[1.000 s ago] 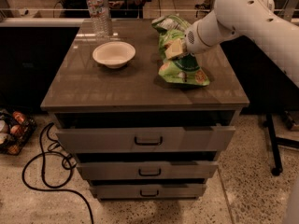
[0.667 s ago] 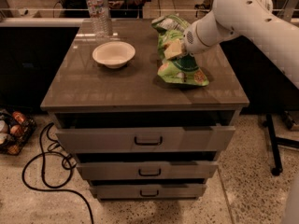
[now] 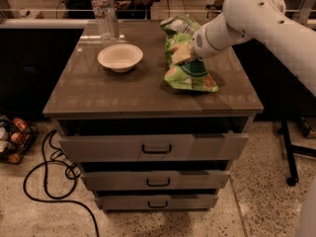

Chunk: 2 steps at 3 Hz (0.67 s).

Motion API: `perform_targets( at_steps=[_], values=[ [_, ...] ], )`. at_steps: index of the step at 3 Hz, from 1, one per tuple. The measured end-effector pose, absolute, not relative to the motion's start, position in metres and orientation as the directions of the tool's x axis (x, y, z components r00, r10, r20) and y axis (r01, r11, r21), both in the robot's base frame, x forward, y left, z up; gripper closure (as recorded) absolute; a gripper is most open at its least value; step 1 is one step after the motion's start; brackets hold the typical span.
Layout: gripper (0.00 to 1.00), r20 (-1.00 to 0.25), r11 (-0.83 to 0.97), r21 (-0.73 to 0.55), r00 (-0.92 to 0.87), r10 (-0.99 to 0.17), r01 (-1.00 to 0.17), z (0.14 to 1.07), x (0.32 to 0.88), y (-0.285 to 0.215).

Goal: Pick green rice chip bag from paper bowl and place on counter

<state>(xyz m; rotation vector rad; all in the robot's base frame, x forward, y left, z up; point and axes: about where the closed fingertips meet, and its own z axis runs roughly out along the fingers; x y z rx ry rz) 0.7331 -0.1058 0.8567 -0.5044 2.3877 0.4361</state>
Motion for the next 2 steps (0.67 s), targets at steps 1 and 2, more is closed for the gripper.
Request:
perform_targets(
  at_steps=[1, 2],
  values=[
    [0.0, -0.654, 0.869, 0.179, -0.716, -0.244, -0.461, 0.8547, 0.7333, -0.1041],
    [0.0, -0.654, 0.869, 0.179, -0.716, -0.244, -0.461, 0.8546, 0.7333, -0.104]
  ],
)
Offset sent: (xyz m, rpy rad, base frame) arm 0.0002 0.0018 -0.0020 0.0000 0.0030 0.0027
